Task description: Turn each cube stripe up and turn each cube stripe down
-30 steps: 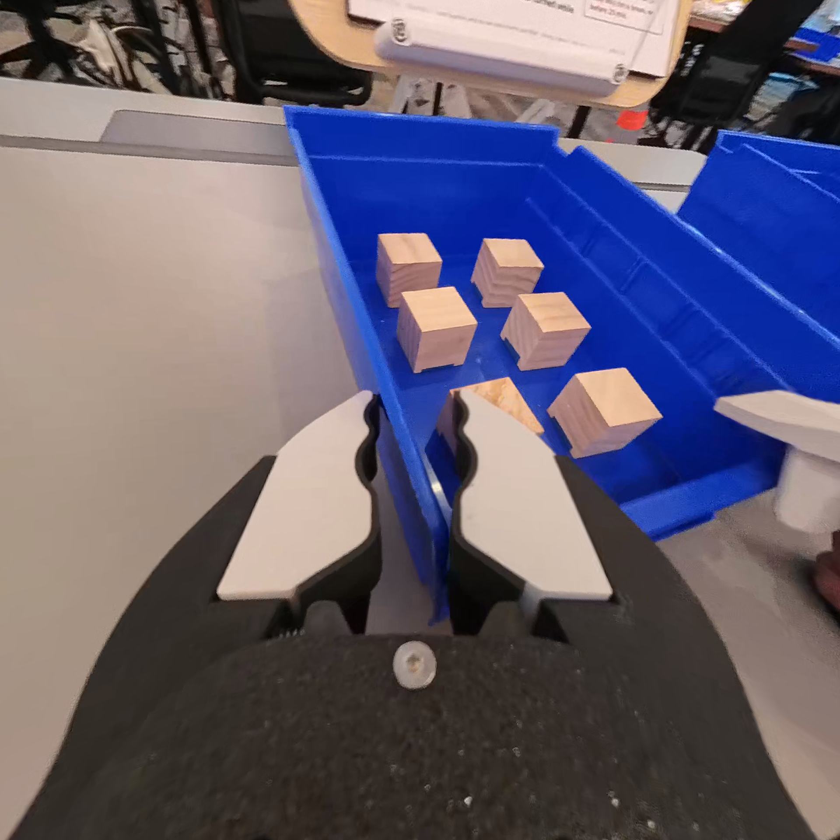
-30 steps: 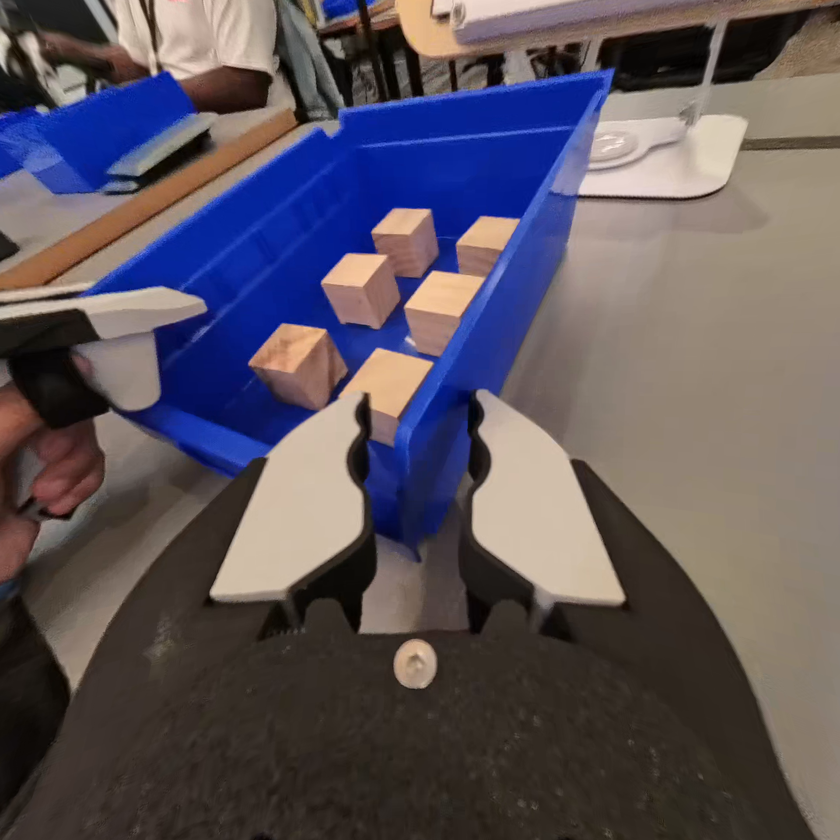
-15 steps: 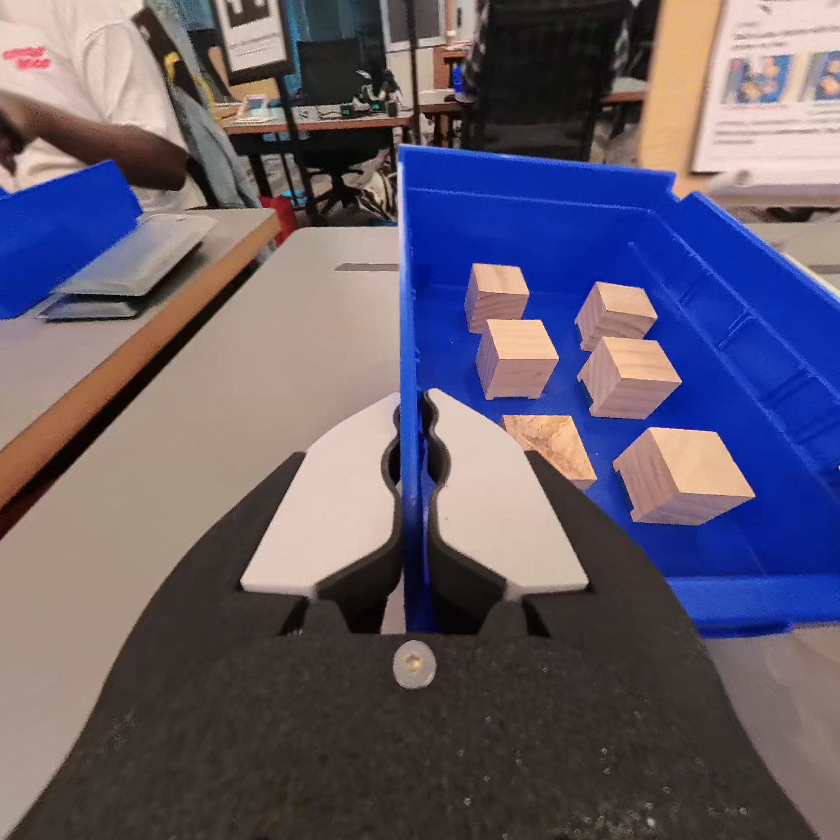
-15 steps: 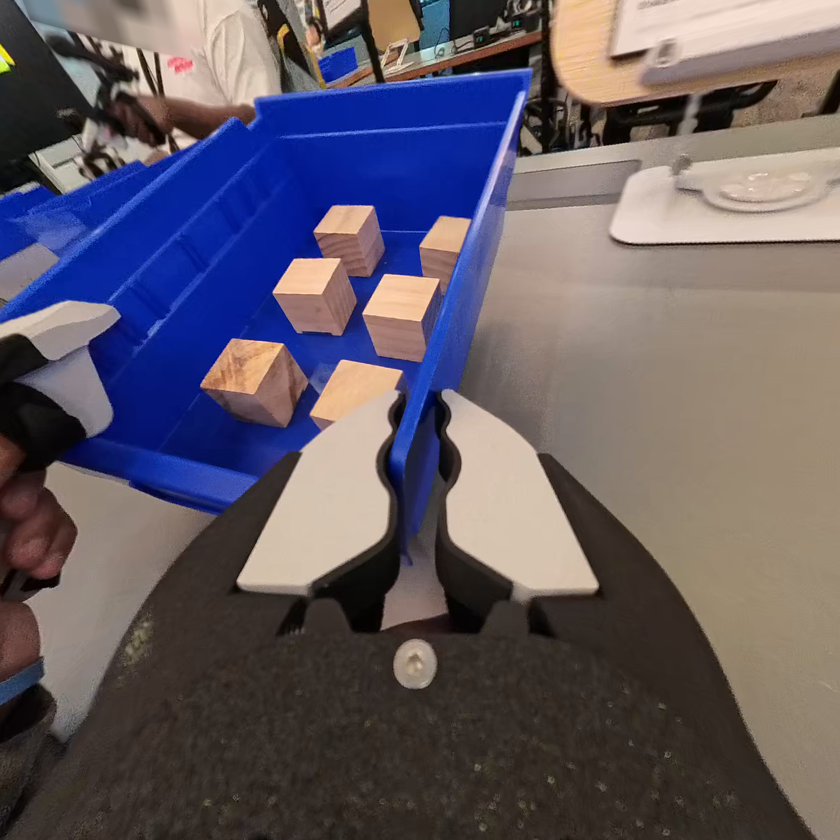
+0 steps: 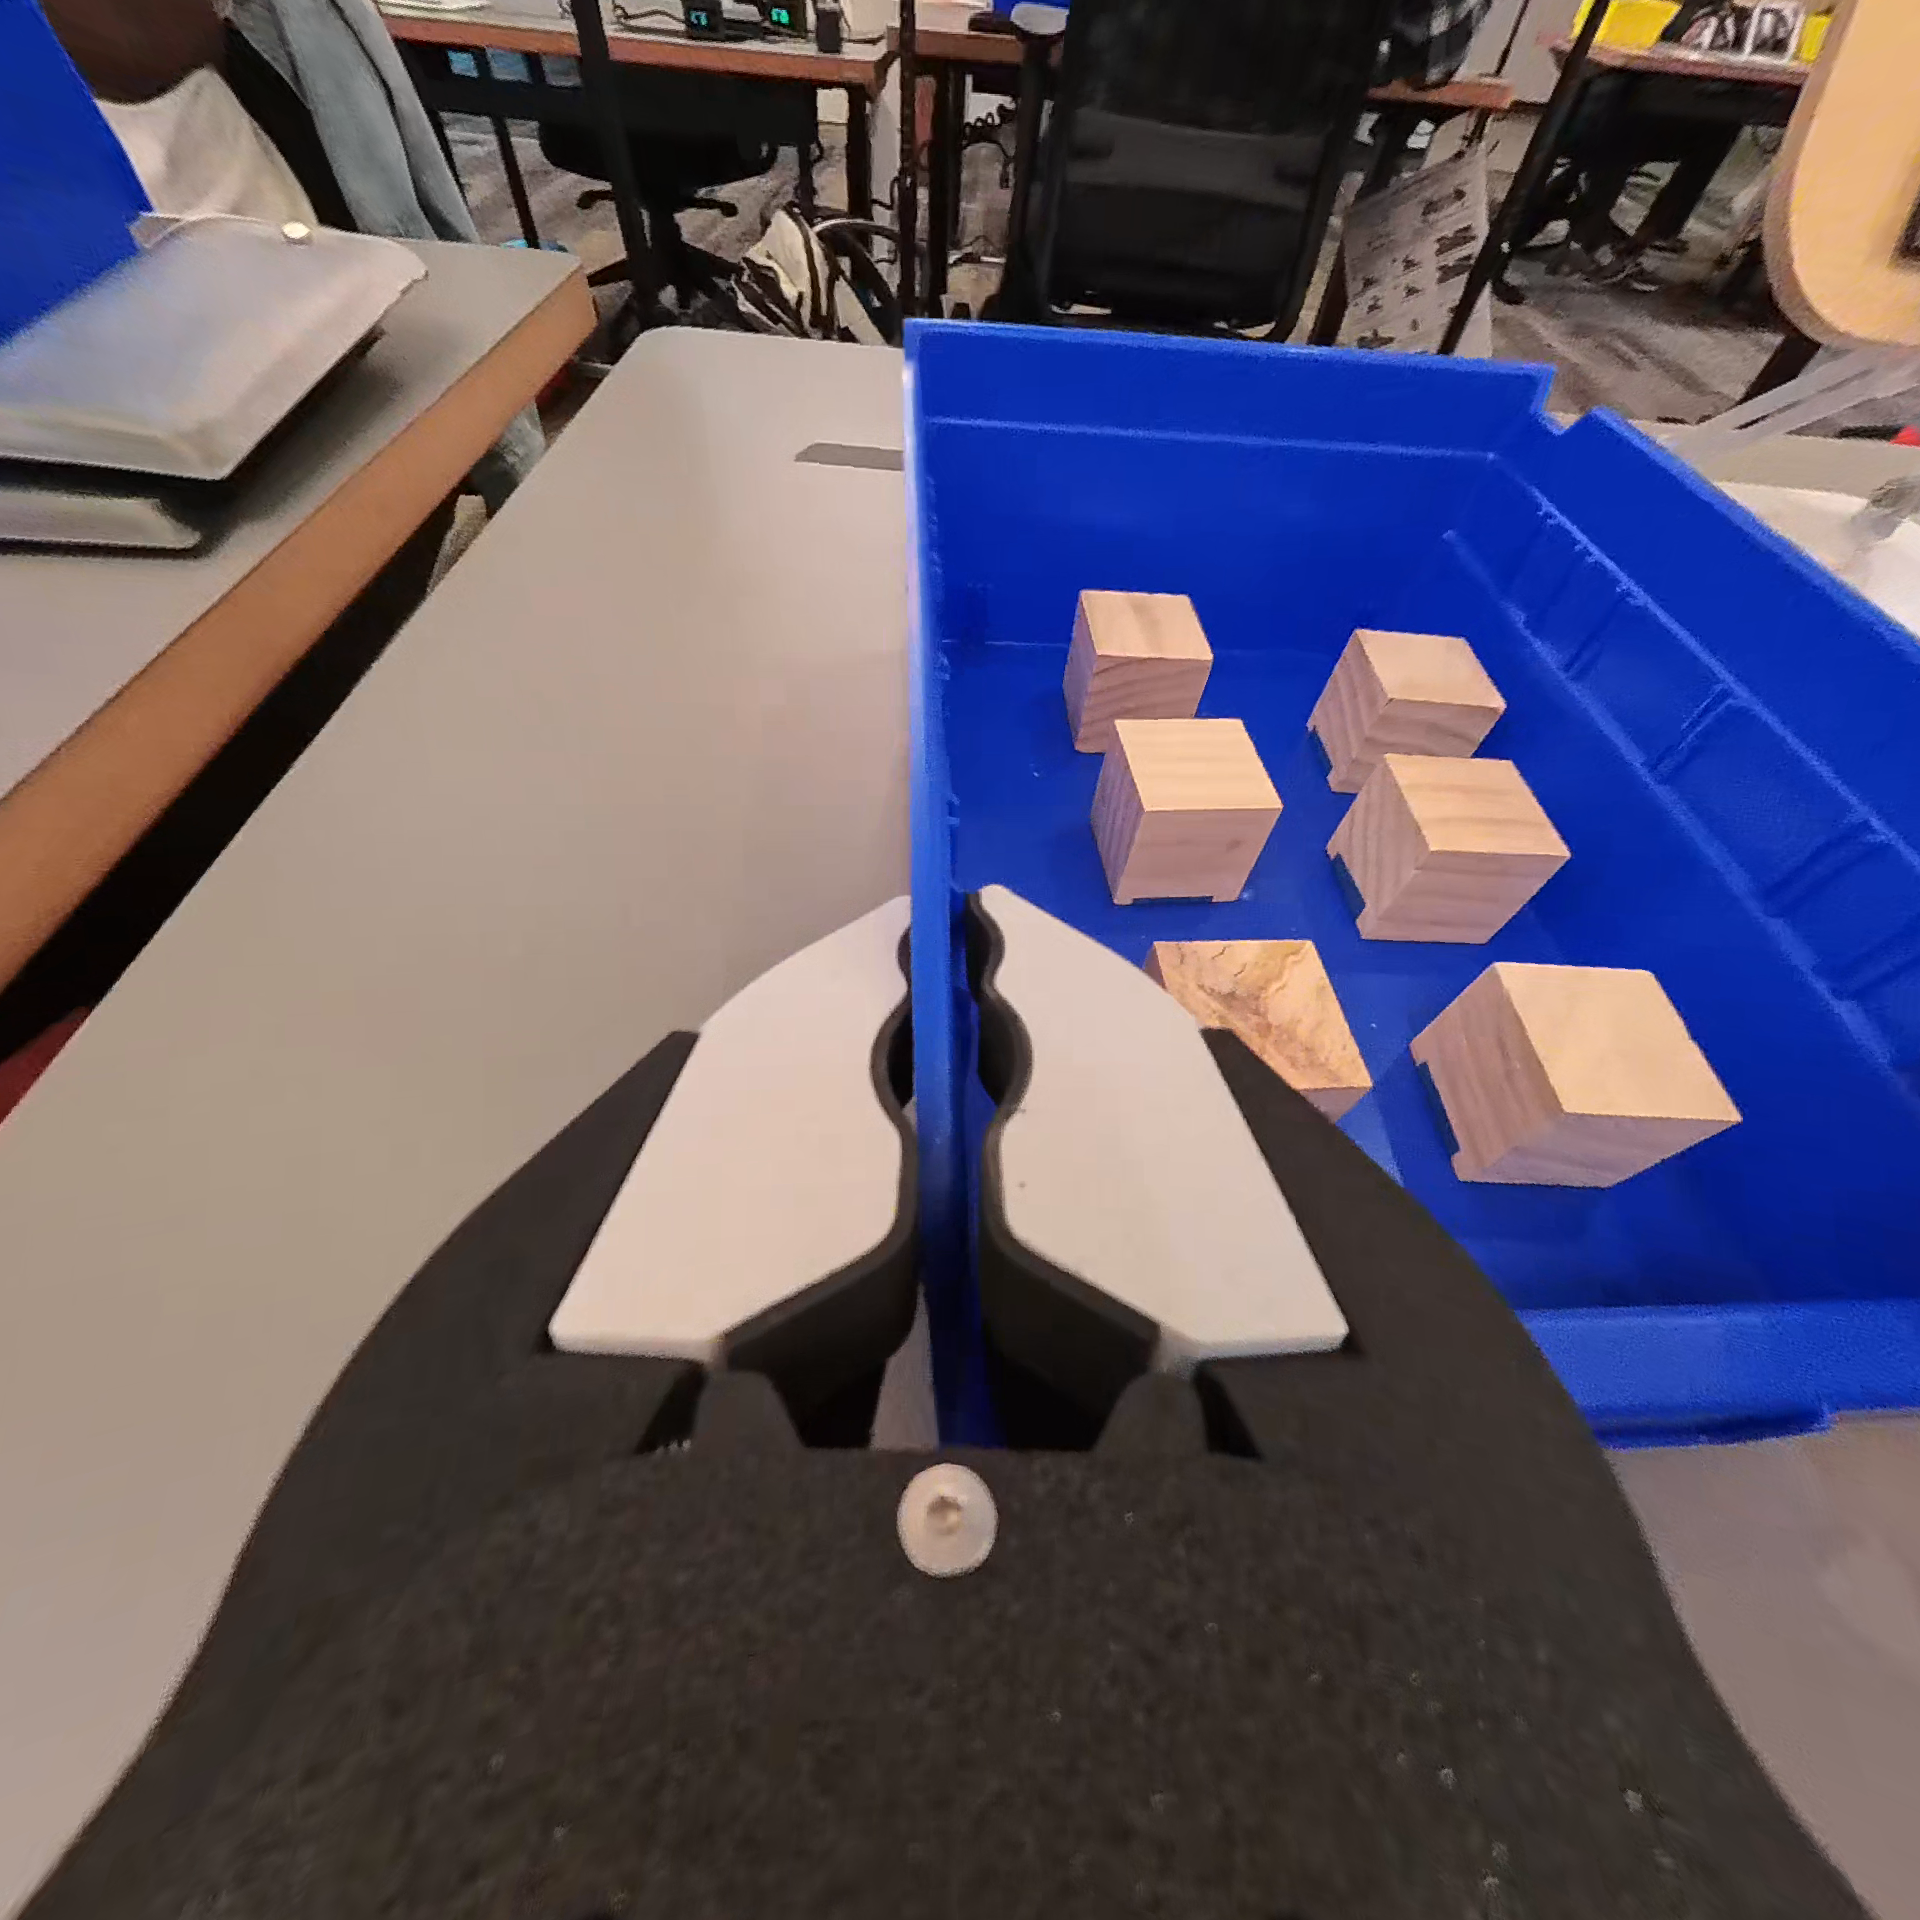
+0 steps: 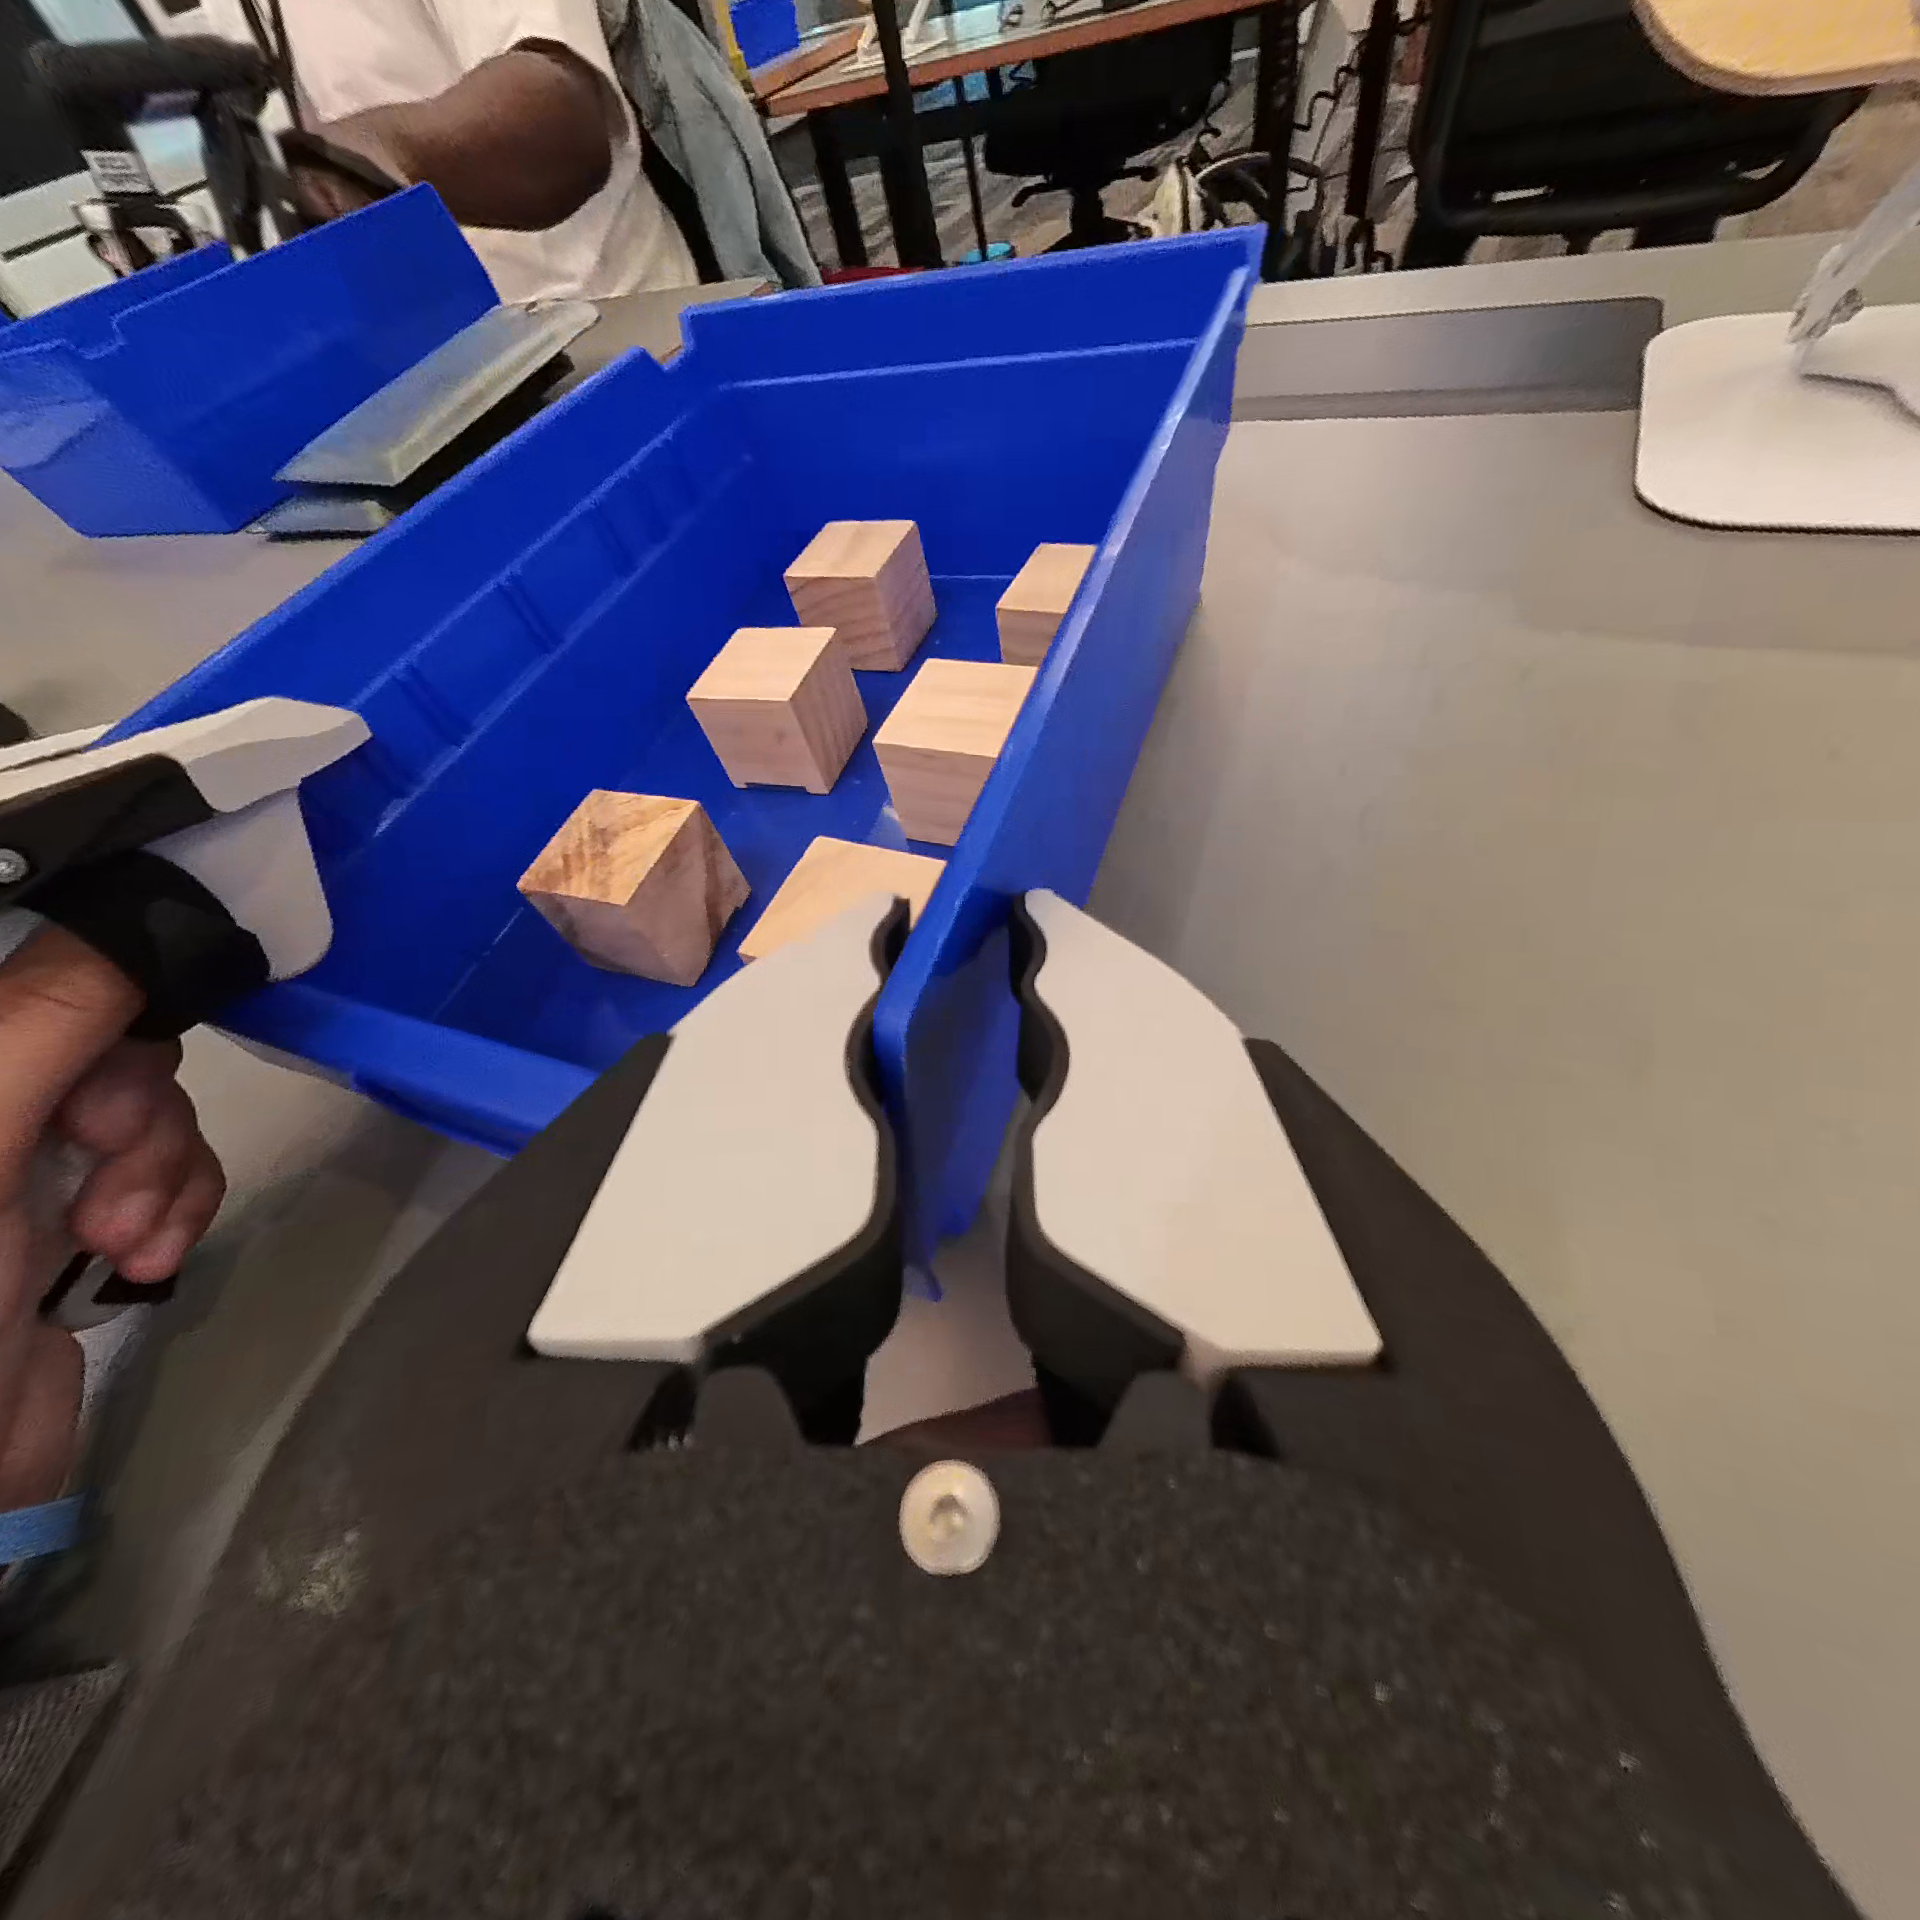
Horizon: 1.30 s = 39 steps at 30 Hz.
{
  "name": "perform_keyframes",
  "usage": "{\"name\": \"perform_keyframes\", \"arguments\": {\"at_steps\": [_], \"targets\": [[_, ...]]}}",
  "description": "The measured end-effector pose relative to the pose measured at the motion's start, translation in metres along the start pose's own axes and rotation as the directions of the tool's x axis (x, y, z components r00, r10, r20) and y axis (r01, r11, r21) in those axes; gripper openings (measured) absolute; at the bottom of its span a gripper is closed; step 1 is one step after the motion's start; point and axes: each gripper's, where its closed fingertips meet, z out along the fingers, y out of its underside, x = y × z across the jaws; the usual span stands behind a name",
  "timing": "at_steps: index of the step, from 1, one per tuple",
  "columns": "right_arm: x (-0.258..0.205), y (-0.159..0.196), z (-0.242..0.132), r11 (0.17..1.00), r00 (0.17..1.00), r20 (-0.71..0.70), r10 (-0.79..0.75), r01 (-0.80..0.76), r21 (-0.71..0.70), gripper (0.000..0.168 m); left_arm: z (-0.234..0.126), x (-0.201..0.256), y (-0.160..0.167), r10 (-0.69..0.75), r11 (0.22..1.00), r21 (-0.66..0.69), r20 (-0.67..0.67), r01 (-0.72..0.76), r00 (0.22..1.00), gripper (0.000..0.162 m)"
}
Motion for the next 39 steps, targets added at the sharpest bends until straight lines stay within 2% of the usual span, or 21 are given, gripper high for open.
{"name": "perform_keyframes", "arguments": {"at_steps": [3,5,6,9,11,13,15,16,19,21,25,27,33,39], "targets": [[-0.003,0.000,-0.002,0.999,0.994,0.105,-0.024,0.029,-0.045,0.025,0.000,-0.001,0.000,-0.025,1.000,0.015,-0.002,0.025,1.000,0.005],[-0.002,-0.005,-0.018,0.997,0.973,0.231,-0.011,0.027,-0.065,0.030,-0.006,-0.009,-0.002,-0.039,0.999,0.018,0.048,0.038,0.998,0.033],[0.001,-0.009,-0.030,0.998,0.956,0.294,0.006,0.014,-0.068,0.040,-0.014,-0.013,-0.007,-0.042,0.998,0.039,0.081,0.039,0.996,0.042],[0.012,-0.017,-0.083,0.998,0.831,0.556,0.017,0.023,-0.065,0.053,-0.054,-0.011,-0.035,-0.036,0.983,0.184,0.159,0.006,0.987,0.057],[0.044,-0.006,-0.120,0.990,0.779,0.625,0.045,0.050,-0.134,0.056,-0.076,0.020,-0.043,-0.042,0.970,0.243,0.118,0.012,0.992,0.067],[0.093,0.006,-0.150,0.981,0.800,0.598,0.052,0.072,-0.182,0.052,-0.090,0.079,-0.043,-0.091,0.959,0.262,-0.054,0.102,0.994,0.067],[0.148,-0.001,-0.172,0.996,0.856,0.513,-0.055,0.084,-0.032,0.051,-0.102,0.153,-0.033,-0.148,0.952,0.220,-0.286,0.215,0.947,0.067],[0.173,-0.006,-0.183,0.993,0.885,0.452,-0.115,0.099,0.058,0.054,-0.107,0.185,-0.024,-0.150,0.954,0.191,-0.359,0.230,0.921,0.065],[0.231,-0.015,-0.218,0.960,0.944,0.253,-0.213,0.153,0.235,0.060,-0.112,0.257,0.005,-0.056,0.981,0.142,-0.438,0.130,0.897,0.062],[0.249,-0.023,-0.230,0.936,0.950,0.177,-0.256,0.198,0.293,0.065,-0.112,0.288,0.012,0.036,0.989,0.145,-0.475,0.038,0.879,0.063],[0.266,-0.038,-0.236,0.864,0.934,0.027,-0.357,0.320,0.388,0.063,-0.102,0.301,0.020,0.246,0.962,0.216,-0.401,-0.170,0.882,0.062],[0.271,-0.035,-0.232,0.848,0.918,-0.029,-0.396,0.378,0.371,0.059,-0.098,0.300,0.020,0.284,0.952,0.223,-0.377,-0.212,0.881,0.062],[0.278,-0.027,-0.235,0.877,0.934,-0.039,-0.356,0.348,0.331,0.059,-0.094,0.300,0.027,0.159,0.984,0.141,-0.453,-0.105,0.877,0.062],[0.282,-0.038,-0.254,0.873,0.950,-0.049,-0.308,0.303,0.382,0.051,-0.090,0.294,0.028,0.098,0.993,0.104,-0.480,-0.054,0.872,0.062]]}}
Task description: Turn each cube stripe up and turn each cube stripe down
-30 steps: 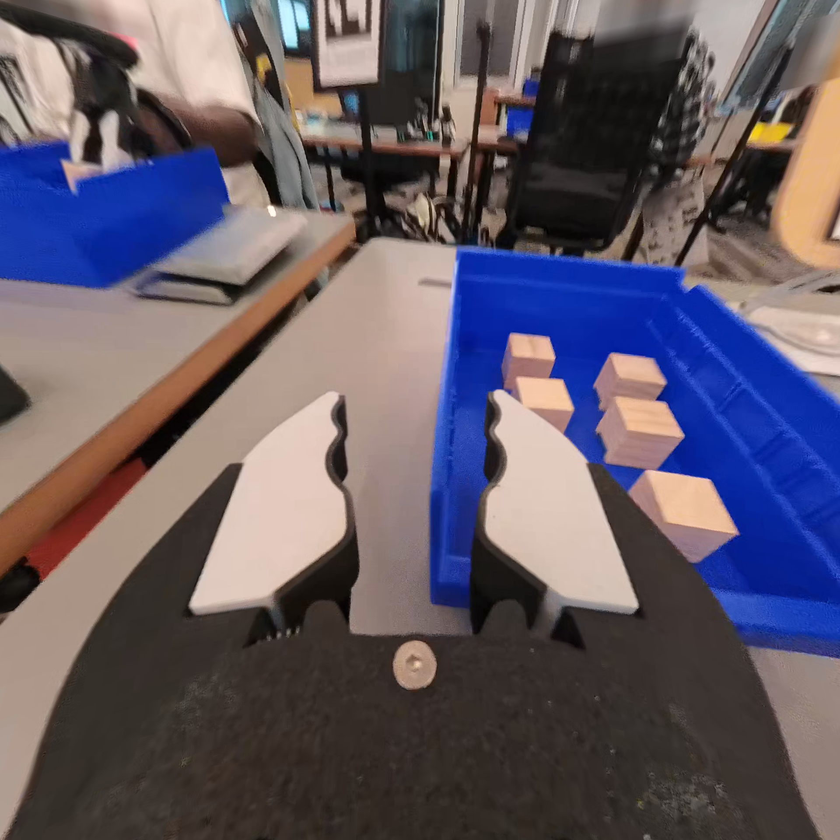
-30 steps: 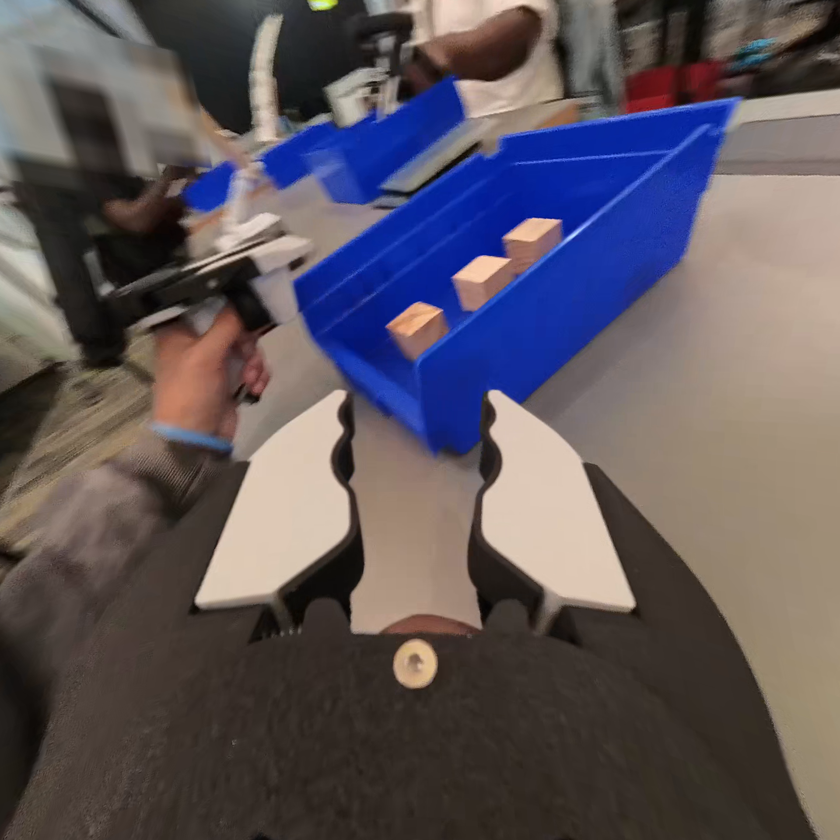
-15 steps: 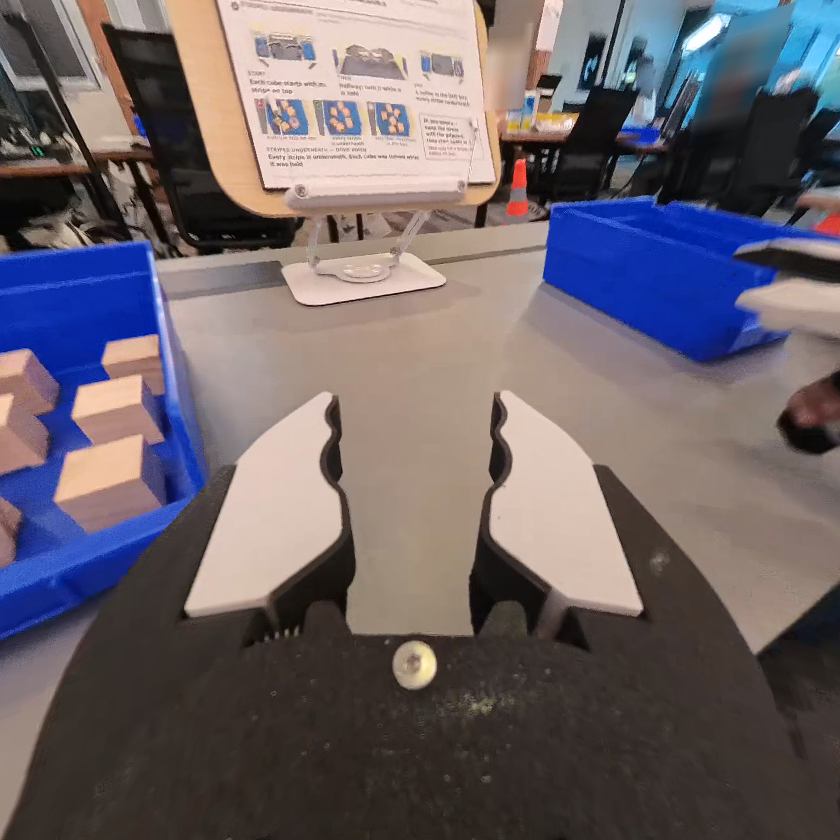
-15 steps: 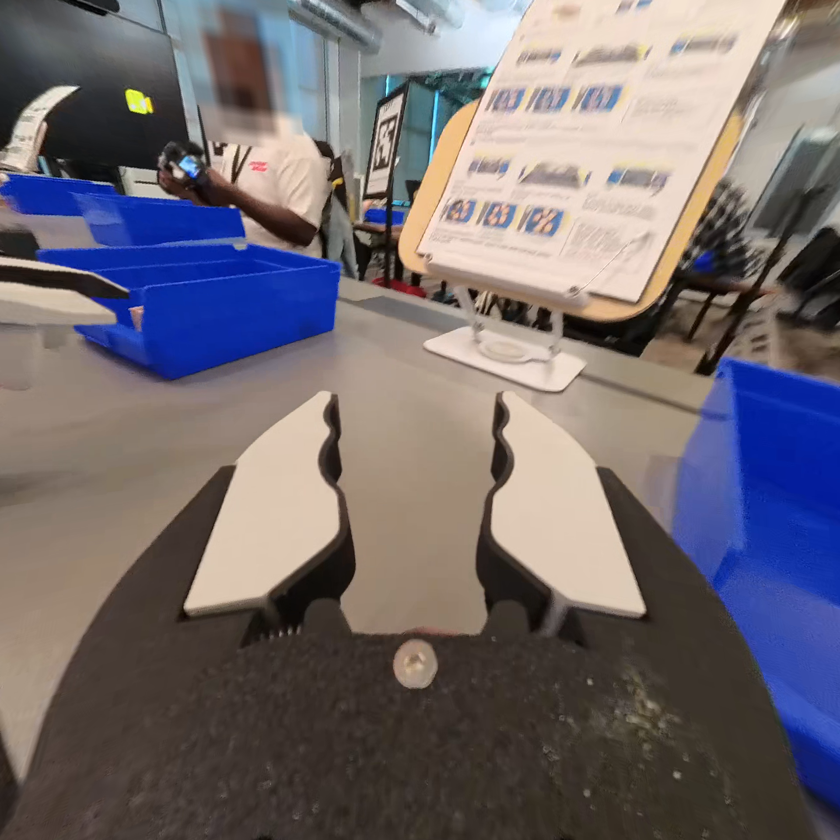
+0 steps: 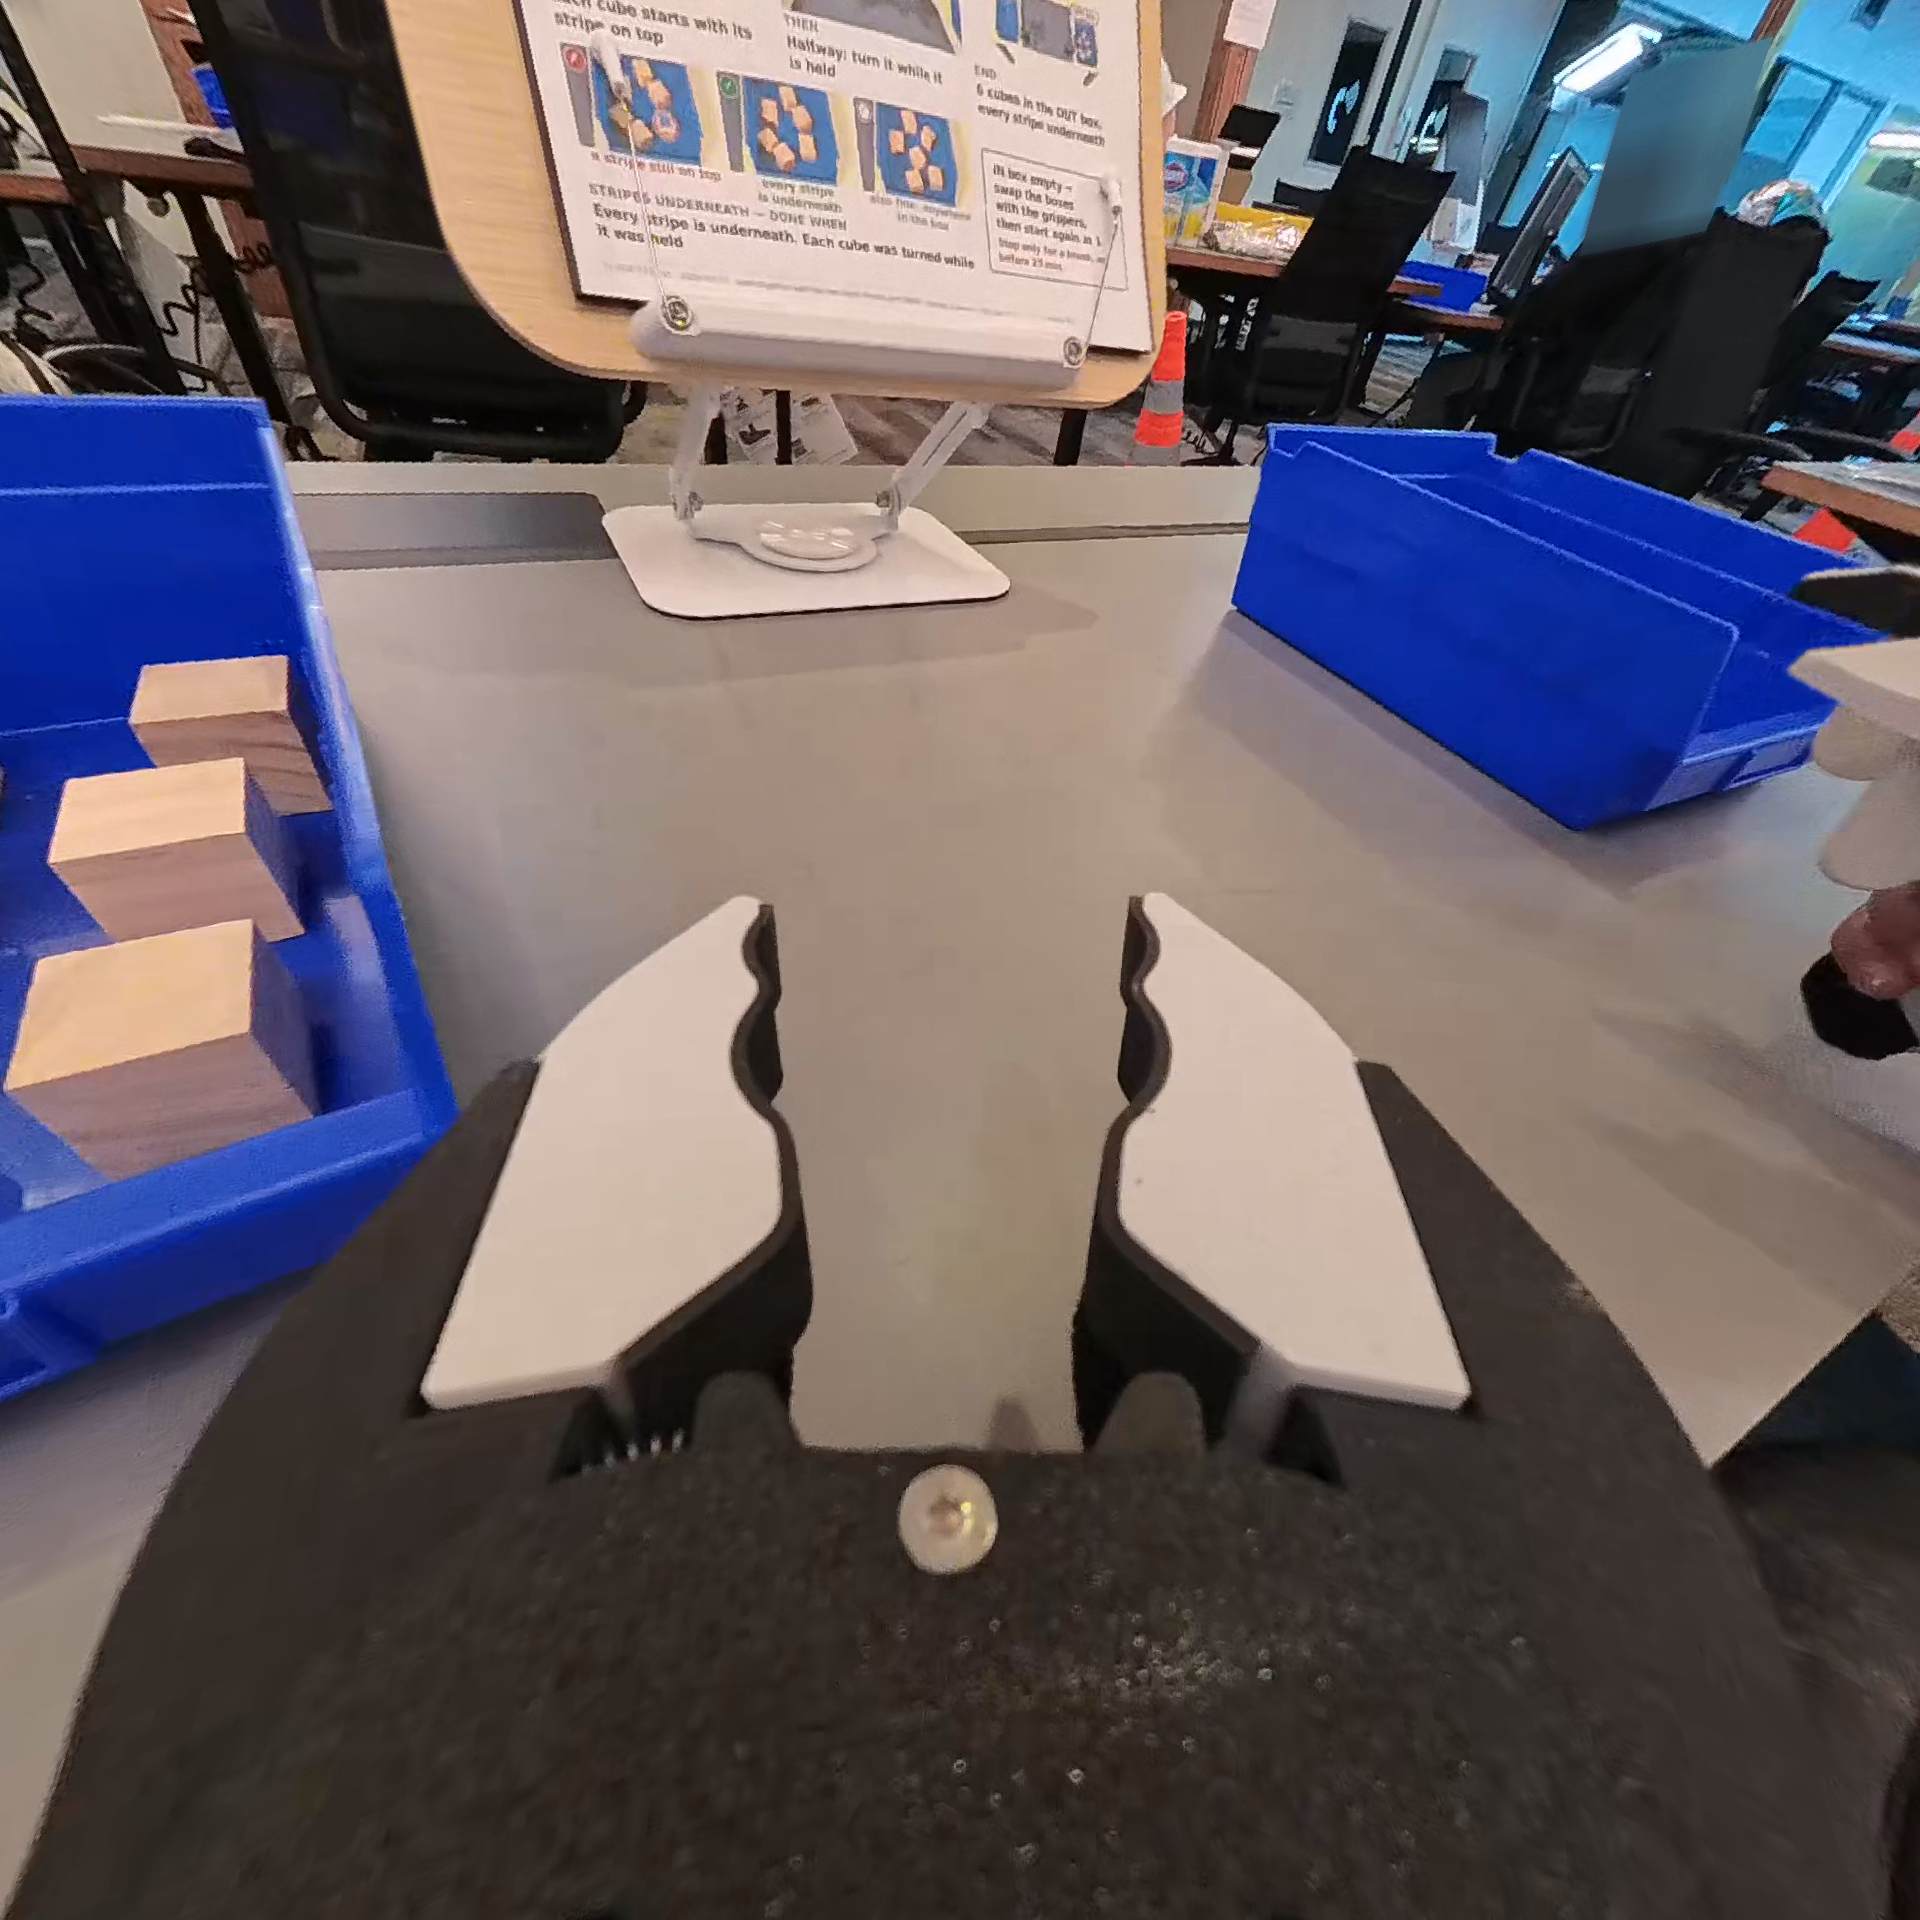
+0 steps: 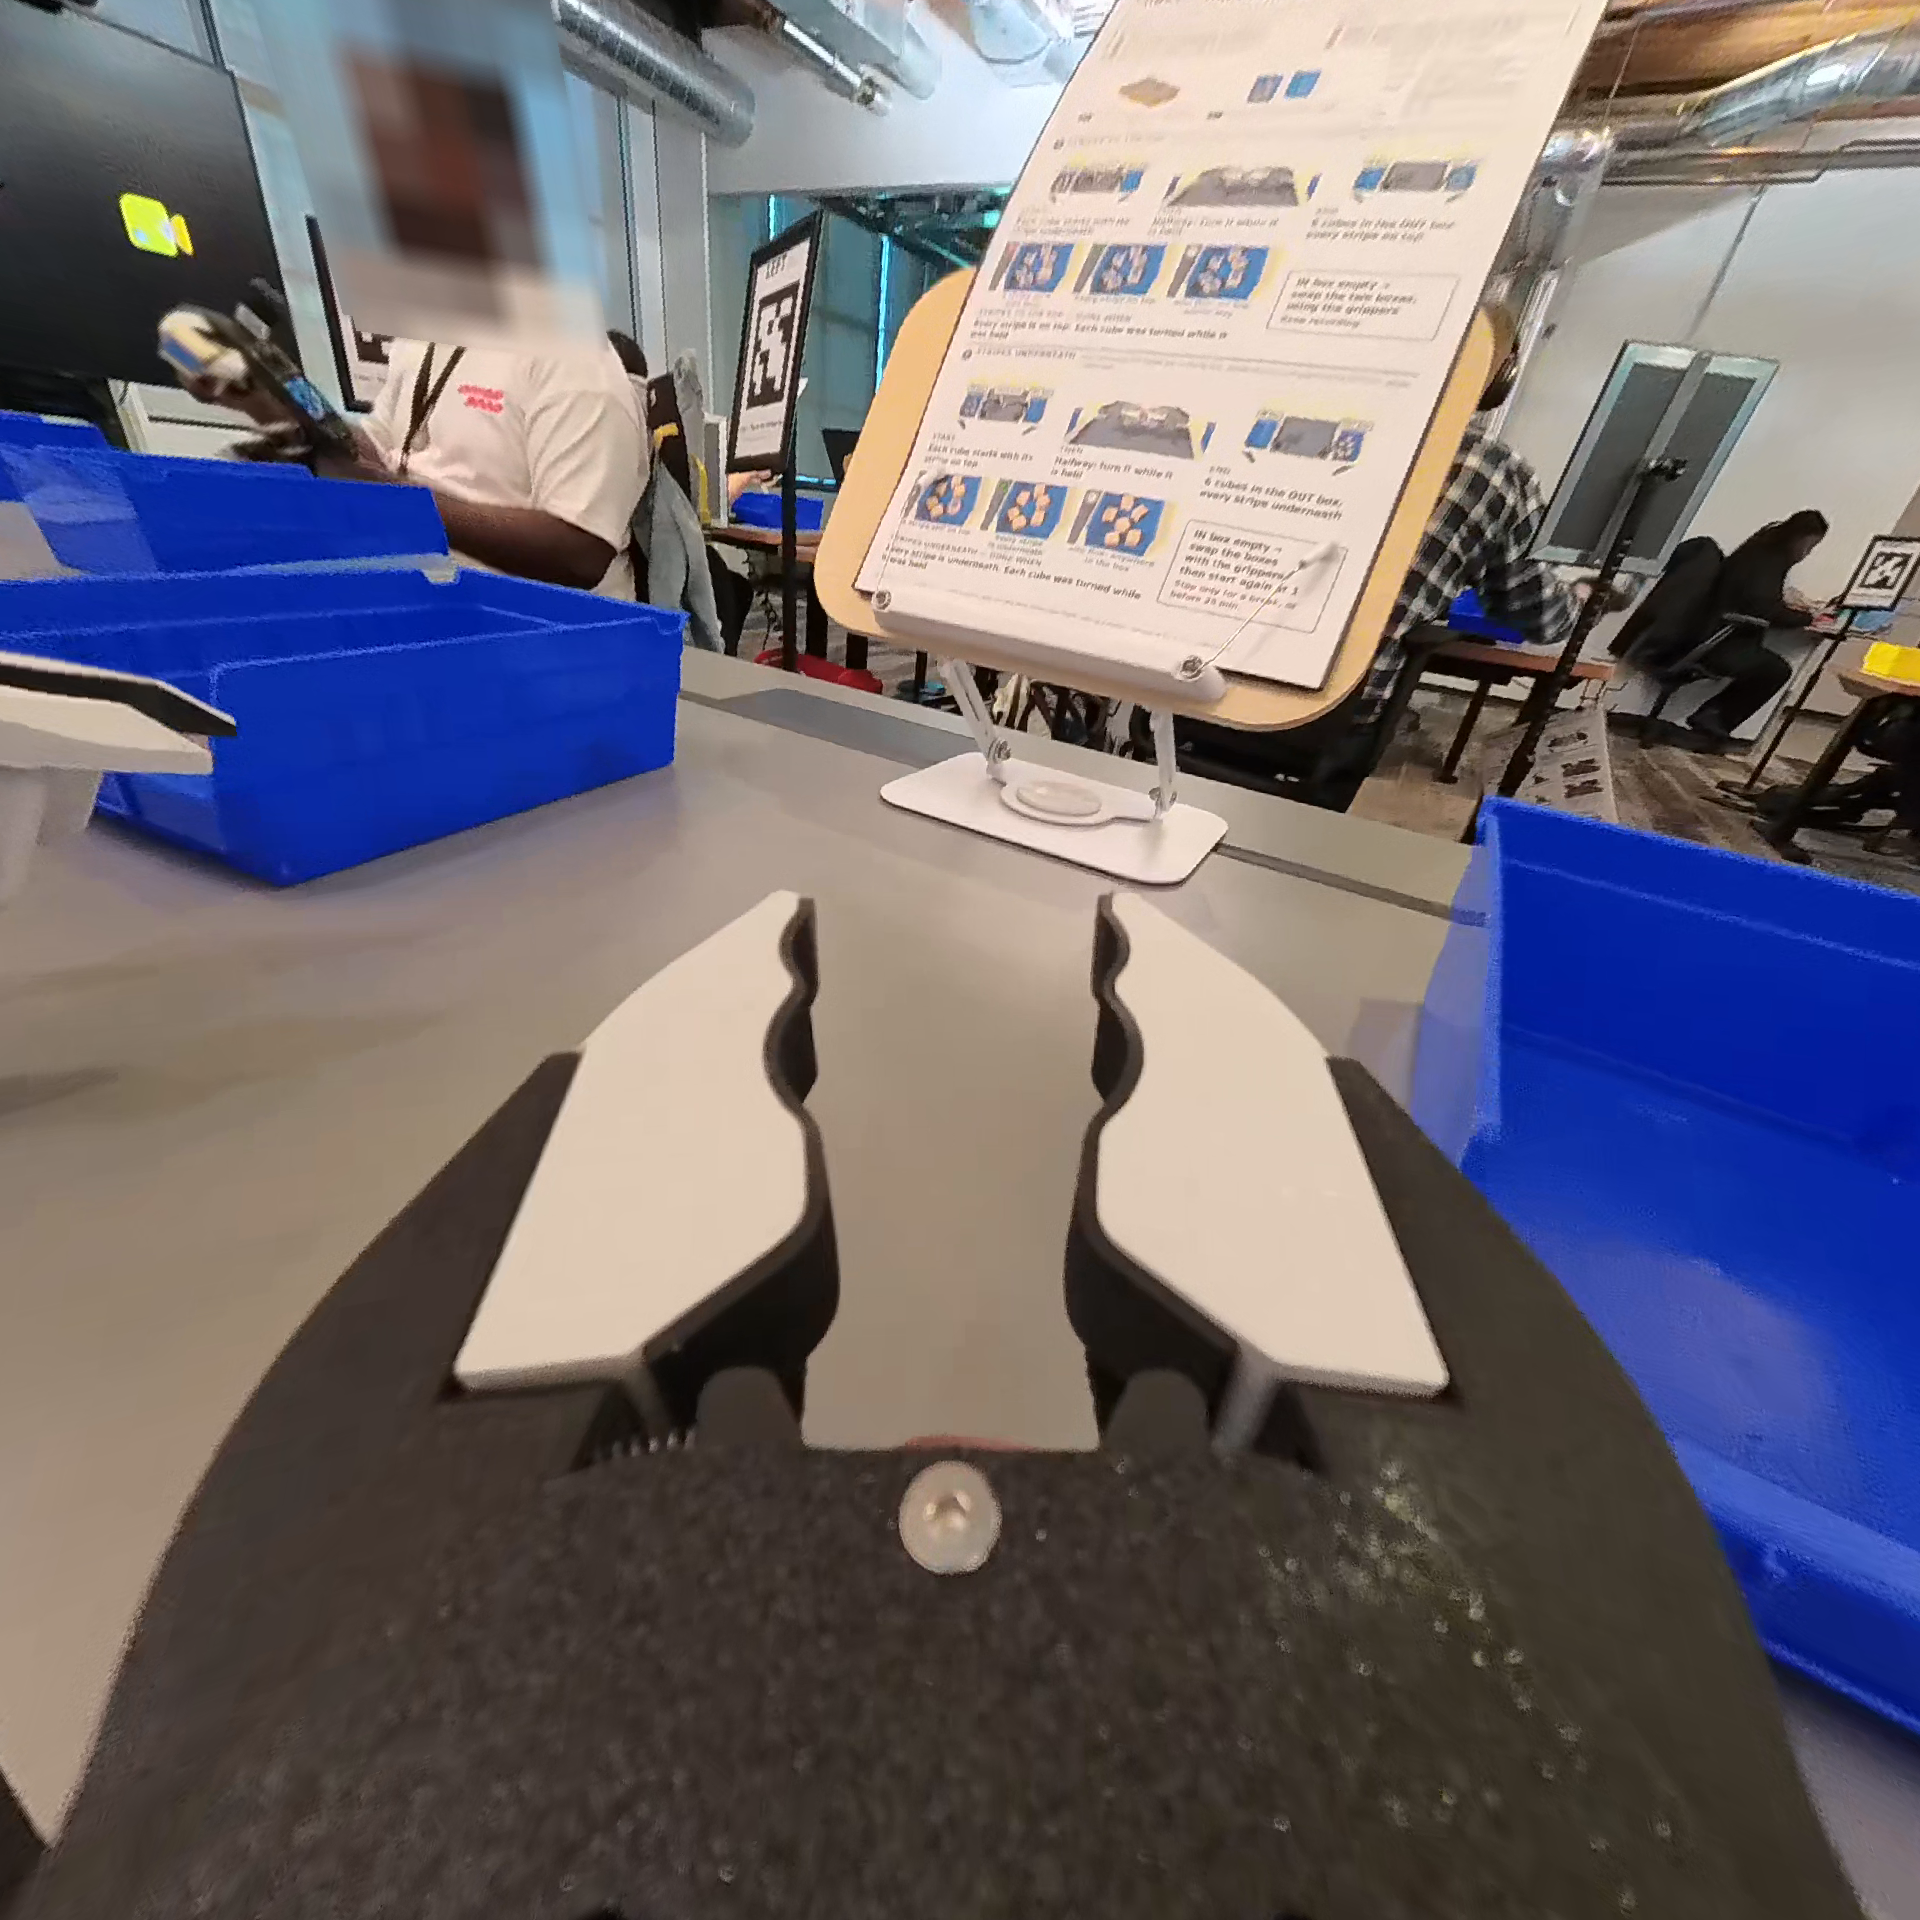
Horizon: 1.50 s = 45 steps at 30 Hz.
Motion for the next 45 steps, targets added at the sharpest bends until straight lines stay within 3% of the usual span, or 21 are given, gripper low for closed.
{"name": "perform_keyframes", "arguments": {"at_steps": [14,22,25,29,33,35,37,42,45], "targets": [[0.005,0.004,0.005,1.000,1.000,-0.015,0.013,-0.013,-0.008,0.048,0.001,0.008,0.009,0.062,0.997,-0.045,-0.003,-0.062,0.998,0.063],[0.009,0.008,0.001,0.999,0.999,-0.016,0.047,-0.047,-0.022,0.051,0.003,0.020,0.013,-0.043,0.991,-0.131,-0.108,0.029,0.993,0.072],[0.003,0.004,-0.003,0.994,0.994,0.028,0.110,-0.110,-0.010,0.052,-0.015,0.016,-0.008,-0.085,0.989,-0.131,-0.153,0.065,0.985,0.072],[-0.012,0.002,0.000,0.985,0.979,0.107,0.172,-0.170,-0.027,0.053,-0.048,-0.032,-0.034,0.067,0.976,-0.202,-0.094,-0.085,0.993,0.065],[-0.020,0.006,0.003,0.990,0.982,0.126,0.137,-0.132,-0.048,0.054,-0.053,-0.103,-0.047,0.289,0.851,-0.442,-0.058,-0.284,0.956,0.067],[-0.019,0.010,0.004,0.990,0.982,0.128,0.135,-0.129,-0.059,0.054,-0.048,-0.141,-0.050,0.444,0.721,-0.558,-0.085,-0.412,0.892,0.065],[-0.017,0.013,0.004,0.985,0.978,0.129,0.164,-0.156,-0.070,0.053,-0.040,-0.174,-0.047,0.511,0.577,-0.669,-0.151,-0.468,0.846,0.064],[-0.015,0.020,0.005,0.961,0.952,0.142,0.271,-0.257,-0.106,0.053,-0.022,-0.224,-0.017,0.417,0.341,-0.853,-0.239,-0.394,0.877,0.066],[-0.016,0.020,0.004,0.960,0.951,0.145,0.273,-0.259,-0.109,0.053,-0.018,-0.237,0.004,0.338,0.276,-0.910,-0.210,-0.310,0.917,0.069]]}}
